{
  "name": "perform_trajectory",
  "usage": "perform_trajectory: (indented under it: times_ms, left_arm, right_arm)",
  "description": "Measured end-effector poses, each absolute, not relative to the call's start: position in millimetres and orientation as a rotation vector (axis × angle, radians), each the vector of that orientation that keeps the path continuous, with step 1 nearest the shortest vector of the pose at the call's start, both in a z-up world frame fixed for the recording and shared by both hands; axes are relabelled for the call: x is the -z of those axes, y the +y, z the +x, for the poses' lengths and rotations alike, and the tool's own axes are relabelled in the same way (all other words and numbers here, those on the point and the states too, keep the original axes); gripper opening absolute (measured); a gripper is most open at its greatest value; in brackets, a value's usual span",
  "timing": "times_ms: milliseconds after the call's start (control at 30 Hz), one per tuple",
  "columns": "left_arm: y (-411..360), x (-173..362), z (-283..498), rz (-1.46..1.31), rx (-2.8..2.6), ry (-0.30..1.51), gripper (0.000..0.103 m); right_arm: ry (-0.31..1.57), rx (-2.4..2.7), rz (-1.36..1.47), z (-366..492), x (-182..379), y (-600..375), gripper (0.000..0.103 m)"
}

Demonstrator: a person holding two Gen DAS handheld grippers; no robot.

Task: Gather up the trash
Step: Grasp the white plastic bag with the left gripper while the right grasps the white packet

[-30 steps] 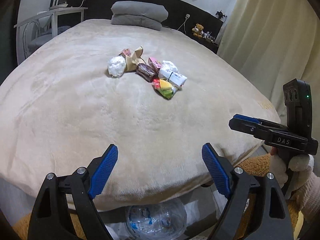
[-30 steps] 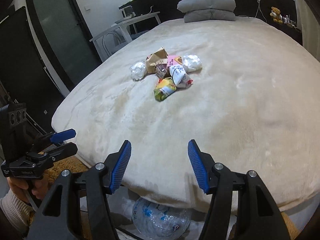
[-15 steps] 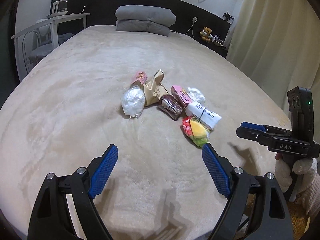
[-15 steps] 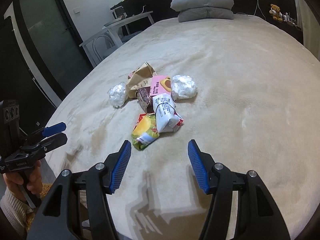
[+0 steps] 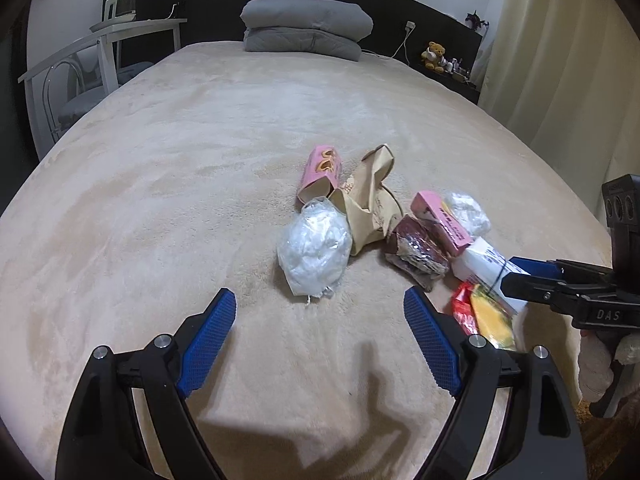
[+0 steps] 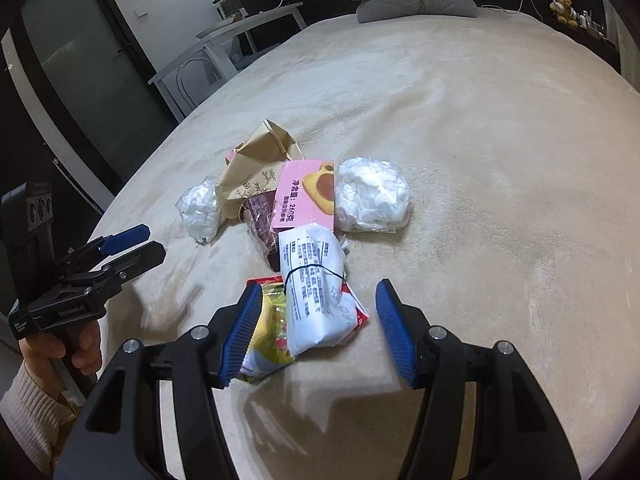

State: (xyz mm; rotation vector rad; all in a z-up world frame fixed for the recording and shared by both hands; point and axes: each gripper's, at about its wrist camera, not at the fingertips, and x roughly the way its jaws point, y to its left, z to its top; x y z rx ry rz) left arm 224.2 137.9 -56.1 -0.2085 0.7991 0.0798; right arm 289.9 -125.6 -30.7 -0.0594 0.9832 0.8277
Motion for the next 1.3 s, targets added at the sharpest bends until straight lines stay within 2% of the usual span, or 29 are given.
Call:
perform_trajectory:
  times_ms: [367,400,433,500,567,767,1300]
  left_arm:
    - [147.9,73.9,261.6,-0.164,-0.056,0.796,0.083]
    - [146.6,74.1,264.5,-0.157,-0.053,0.796,0.074]
    - [145.1,75.4,267.5,-0.147,-0.051,0.804,0.07]
    - [142.4,78.3,272.1,-0.122,-0.045,0.819,0.053]
    - [139.0,79.3,271.9,-0.098,-0.041,0.811,0.047]
    - [132.8,77.4,267.3,-0.06,-0.049,0.797,0.046]
    - [121.1,39.4,207.7,-0.15,-0.058,0.718,0.046]
  right_arm:
    - [1.011,-0.886,-0.072,295.6,37.8,-113.9,0.058]
    - [1.012,-0.888,-0.069,295.5,37.7,-114.0,0.056]
    - [1.015,-0.89,-0.069,295.7,37.9,-113.9,0.051]
    - [1.017,-0.894,-0.082,294.8,38.1,-113.1,0.041]
    - [1.012,-0.895,-0.087,294.0,37.7,-113.8,0.039]
    - [0.979,-0.895,-0.084,289.0,29.3,-120.0,0.034]
    - [0.909,-0.871,-0.016,250.4,-0.3,-158.8,0.033]
